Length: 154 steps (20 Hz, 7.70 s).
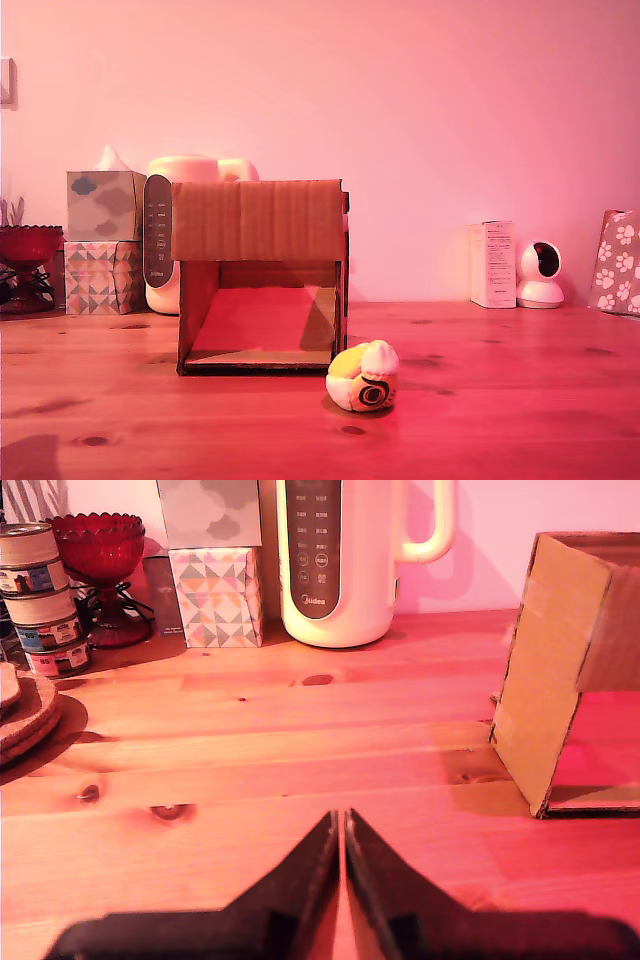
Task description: Drop the footbag into the cardboard dice tower
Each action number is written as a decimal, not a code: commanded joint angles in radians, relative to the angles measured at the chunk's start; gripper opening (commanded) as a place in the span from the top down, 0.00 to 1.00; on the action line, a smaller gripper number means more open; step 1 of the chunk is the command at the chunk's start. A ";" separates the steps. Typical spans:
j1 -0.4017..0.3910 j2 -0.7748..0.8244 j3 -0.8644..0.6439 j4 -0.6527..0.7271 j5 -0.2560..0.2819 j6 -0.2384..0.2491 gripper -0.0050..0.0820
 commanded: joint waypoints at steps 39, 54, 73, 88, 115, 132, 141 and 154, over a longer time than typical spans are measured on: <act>-0.595 0.623 0.166 0.544 0.198 -0.161 0.97; -0.739 1.227 0.197 1.001 0.169 -0.161 0.97; -0.772 1.644 0.500 0.927 0.156 -0.098 0.04; -0.772 1.929 0.692 0.829 0.060 -0.024 0.43; -0.728 1.299 0.692 0.392 0.044 -0.018 0.87; -0.531 1.325 0.760 0.631 0.040 0.033 0.87; -0.496 1.520 1.059 0.326 0.050 0.033 0.87; -0.481 1.532 1.078 0.294 0.054 0.088 0.10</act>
